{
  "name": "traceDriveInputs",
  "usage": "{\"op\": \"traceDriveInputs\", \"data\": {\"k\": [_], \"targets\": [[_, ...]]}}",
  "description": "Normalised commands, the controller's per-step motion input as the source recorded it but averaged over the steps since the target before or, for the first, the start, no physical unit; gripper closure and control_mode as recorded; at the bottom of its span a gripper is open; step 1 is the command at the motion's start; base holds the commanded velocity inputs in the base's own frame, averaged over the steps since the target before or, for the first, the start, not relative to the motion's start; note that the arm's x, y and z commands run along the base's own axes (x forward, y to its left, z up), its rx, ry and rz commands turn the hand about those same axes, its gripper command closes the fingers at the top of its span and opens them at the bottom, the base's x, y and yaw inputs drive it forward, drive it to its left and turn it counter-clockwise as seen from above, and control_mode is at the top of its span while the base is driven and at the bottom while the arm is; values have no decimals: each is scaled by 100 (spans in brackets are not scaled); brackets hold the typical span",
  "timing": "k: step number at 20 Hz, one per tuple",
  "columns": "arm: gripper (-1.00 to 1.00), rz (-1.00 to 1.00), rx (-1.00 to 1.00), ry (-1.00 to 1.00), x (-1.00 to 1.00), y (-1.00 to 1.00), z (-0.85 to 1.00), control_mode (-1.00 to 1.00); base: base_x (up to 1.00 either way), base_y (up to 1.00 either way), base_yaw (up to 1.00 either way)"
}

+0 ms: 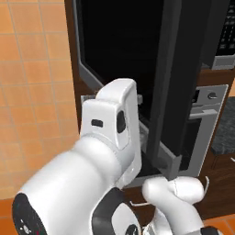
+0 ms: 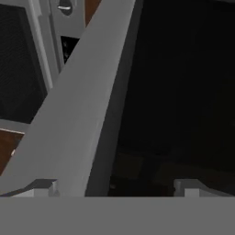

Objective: Open the microwave, place the bowl with waffle inside the microwave, then close the microwave door and turn it on.

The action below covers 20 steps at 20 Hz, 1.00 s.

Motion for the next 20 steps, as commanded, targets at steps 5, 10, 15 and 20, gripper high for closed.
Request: {"op": "traceDriveInputs", "data": {"k": [5, 10, 15, 20], "targets": [[-100, 12, 8, 5, 0, -65, 43, -100, 0, 0, 0], [-100, 25, 8, 1, 5, -88, 2, -100, 0, 0, 0], [-100, 28, 8, 0, 55, -87, -13, -100, 0, 0, 0], [-100, 19, 4, 0, 100, -33, -33, -100, 0, 0, 0]]}}
